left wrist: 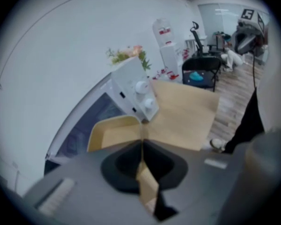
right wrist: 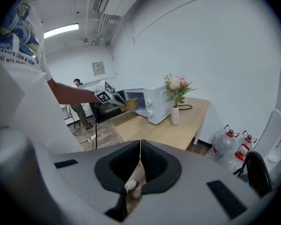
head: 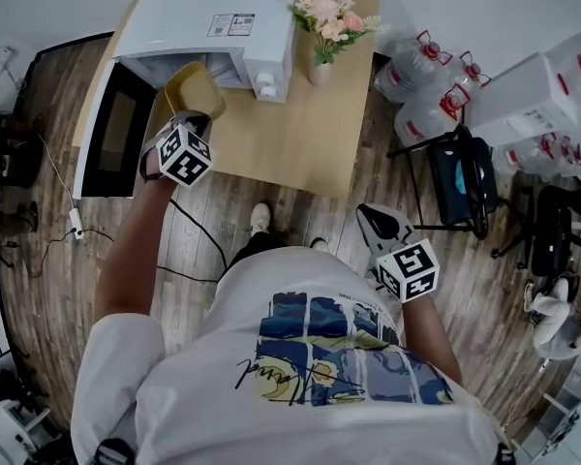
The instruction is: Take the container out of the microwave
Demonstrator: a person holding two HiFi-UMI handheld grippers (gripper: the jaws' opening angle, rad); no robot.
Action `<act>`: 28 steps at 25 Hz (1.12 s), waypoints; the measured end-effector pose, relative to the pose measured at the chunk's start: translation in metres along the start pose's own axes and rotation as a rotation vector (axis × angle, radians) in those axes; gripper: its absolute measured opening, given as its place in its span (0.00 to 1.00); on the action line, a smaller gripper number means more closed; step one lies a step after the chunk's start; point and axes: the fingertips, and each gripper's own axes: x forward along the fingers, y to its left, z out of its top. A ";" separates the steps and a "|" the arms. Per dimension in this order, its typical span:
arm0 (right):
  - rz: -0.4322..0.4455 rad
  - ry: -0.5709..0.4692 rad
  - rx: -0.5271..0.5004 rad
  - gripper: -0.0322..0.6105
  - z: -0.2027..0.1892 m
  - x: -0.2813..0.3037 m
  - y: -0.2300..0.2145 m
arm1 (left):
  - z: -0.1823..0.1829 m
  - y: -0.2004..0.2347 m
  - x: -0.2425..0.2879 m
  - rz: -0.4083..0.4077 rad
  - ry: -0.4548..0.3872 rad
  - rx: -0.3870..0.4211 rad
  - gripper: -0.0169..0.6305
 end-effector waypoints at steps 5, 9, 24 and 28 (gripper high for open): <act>0.049 -0.009 -0.034 0.07 -0.007 -0.013 -0.006 | 0.020 -0.039 -0.037 -0.001 -0.018 0.001 0.05; 0.083 -0.026 -0.056 0.06 -0.009 -0.022 -0.006 | 0.035 -0.071 -0.062 -0.015 -0.029 0.003 0.05; 0.181 -0.056 -0.119 0.06 -0.030 -0.059 0.001 | 0.076 -0.168 -0.137 -0.041 -0.038 -0.002 0.05; 0.199 -0.063 -0.128 0.06 -0.033 -0.065 0.007 | 0.079 -0.187 -0.148 -0.062 -0.038 0.004 0.05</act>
